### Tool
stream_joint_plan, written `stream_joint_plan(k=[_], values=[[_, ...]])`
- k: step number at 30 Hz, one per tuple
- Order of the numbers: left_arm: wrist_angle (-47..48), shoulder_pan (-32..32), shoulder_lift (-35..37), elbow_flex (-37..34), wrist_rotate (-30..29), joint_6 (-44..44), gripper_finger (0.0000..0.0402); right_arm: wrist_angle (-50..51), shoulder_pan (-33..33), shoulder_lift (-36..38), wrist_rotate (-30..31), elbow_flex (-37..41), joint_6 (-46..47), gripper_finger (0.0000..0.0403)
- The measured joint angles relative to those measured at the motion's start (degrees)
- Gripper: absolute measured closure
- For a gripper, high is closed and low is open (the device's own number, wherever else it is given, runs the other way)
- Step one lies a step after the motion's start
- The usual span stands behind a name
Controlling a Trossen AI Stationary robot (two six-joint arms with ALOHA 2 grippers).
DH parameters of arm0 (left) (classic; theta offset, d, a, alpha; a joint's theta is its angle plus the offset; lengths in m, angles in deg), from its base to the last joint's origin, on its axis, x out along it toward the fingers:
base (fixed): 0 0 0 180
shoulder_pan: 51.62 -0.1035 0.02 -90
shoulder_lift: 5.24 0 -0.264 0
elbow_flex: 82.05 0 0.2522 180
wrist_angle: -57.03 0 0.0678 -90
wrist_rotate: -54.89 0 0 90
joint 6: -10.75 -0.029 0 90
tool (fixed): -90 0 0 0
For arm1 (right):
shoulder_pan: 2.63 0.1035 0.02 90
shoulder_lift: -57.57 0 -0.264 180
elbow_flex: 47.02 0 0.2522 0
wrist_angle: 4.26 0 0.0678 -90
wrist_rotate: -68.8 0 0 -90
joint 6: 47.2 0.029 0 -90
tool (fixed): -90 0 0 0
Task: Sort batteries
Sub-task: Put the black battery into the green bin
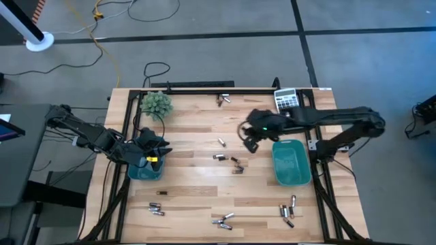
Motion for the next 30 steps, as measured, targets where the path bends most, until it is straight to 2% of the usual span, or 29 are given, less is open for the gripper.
stream_joint_plan(k=[6,11,13,16,22,26,30], values=[[-0.02,0.0,-0.02,0.0,0.0,-0.01,0.0262,1.98,1.63,13.0,0.69,13.8,16.36,0.038],[-0.31,-0.62,-0.02,0.0,-0.04,-0.04,0.0262,12.64,3.19,17.4,0.25,19.67,31.93,0.0379],[-0.65,-1.35,-0.02,0.0,-0.07,-0.04,0.0262,16.78,3.61,17.46,-1.8,21.0,35.99,0.0379],[-1.62,-2.61,-0.02,0.0,-0.09,-0.04,0.0262,19.0,3.57,16.48,-5.08,23.35,37.74,0.0379],[-3.42,-4.06,-0.02,0.0,-0.17,-1.75,0.0262,15.68,3.47,13.39,-11.43,29.84,36.71,0.0379],[-3.49,-4.56,-0.02,0.0,-0.17,-3.21,0.0262,10.24,3.49,12.04,-15.43,34.78,36.45,0.038],[-3.51,-4.85,-0.02,0.0,-0.17,-3.1,0.0262,3.38,3.47,12.12,-16.57,38.64,36.9,0.038]])
